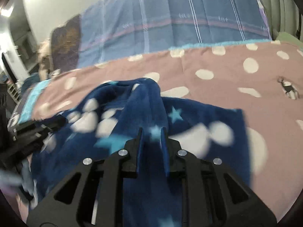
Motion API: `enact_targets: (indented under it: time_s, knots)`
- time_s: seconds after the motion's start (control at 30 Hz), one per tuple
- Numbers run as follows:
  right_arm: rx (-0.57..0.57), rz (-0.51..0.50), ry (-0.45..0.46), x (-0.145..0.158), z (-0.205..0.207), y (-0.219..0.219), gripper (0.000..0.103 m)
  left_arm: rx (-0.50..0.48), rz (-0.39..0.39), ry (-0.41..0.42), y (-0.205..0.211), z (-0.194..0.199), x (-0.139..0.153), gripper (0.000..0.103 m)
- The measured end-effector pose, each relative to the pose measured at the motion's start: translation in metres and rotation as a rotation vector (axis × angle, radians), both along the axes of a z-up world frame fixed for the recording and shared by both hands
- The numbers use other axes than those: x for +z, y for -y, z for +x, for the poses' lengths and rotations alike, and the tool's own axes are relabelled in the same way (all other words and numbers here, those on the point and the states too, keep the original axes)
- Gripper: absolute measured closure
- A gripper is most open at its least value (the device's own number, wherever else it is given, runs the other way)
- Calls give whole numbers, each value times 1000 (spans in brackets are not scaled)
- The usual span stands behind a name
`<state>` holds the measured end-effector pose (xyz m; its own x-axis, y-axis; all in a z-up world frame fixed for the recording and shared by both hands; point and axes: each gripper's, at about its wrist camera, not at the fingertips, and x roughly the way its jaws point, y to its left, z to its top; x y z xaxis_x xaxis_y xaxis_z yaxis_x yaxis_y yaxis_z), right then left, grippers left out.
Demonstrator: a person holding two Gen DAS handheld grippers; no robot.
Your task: Fold small clothes
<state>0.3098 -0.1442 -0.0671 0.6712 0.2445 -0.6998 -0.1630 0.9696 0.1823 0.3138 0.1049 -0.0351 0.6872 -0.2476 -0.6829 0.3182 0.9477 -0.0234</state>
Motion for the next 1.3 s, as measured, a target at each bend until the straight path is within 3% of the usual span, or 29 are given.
enact_targets:
  time_s: [0.07, 0.1, 0.13, 0.17, 0.2, 0.27, 0.33, 0.43, 0.53, 0.73, 0.87, 0.97, 1.03, 1.13, 1.3]
  knots:
    - [-30, -87, -46, -12, -26, 17, 75, -36, 45, 29, -13, -42, -1, 42]
    - [-49, -112, -110, -28, -31, 26, 75, -37, 129, -27, -16, -51, -24, 41]
    - [-29, -58, -123, -42, -39, 39, 75, -16, 226, -91, -17, -49, -46, 39]
    - [-20, -21, -97, -42, -46, 45, 75, -27, 310, -83, -19, -57, -70, 38]
    - [-51, -3, -101, -36, -53, 50, 75, -21, 296, -12, -21, -70, -63, 39]
    - [-104, 26, -96, -20, -74, 52, 75, 20, 243, -30, -26, -87, -42, 39]
    - [-65, 39, -55, -4, -107, 48, 74, 13, 137, 28, -36, -116, -16, 39]
    - [-10, 20, -27, 5, -162, 45, 66, 4, 71, 88, -52, -169, 6, 39]
    - [4, 30, -11, 6, -211, 56, 59, -8, 29, 63, -74, -220, -1, 35]
    - [-64, 77, -49, -5, -289, 77, 58, 60, -44, -26, -103, -279, -37, 35]
    - [70, 175, -15, 6, -330, 52, 61, 79, -67, -3, -101, -307, -35, 34]
    - [251, 296, -35, 9, -352, 14, 61, 47, -137, 15, -92, -331, -28, 29]
    - [364, 383, -68, 5, -364, -10, 61, 16, -128, 41, -81, -346, -26, 26]
    - [451, 423, -126, -4, -371, -38, 61, 25, -29, 86, -66, -362, -32, 23]
    - [424, 368, -237, -34, -372, -61, 60, 74, -28, 58, -76, -380, -41, 23]
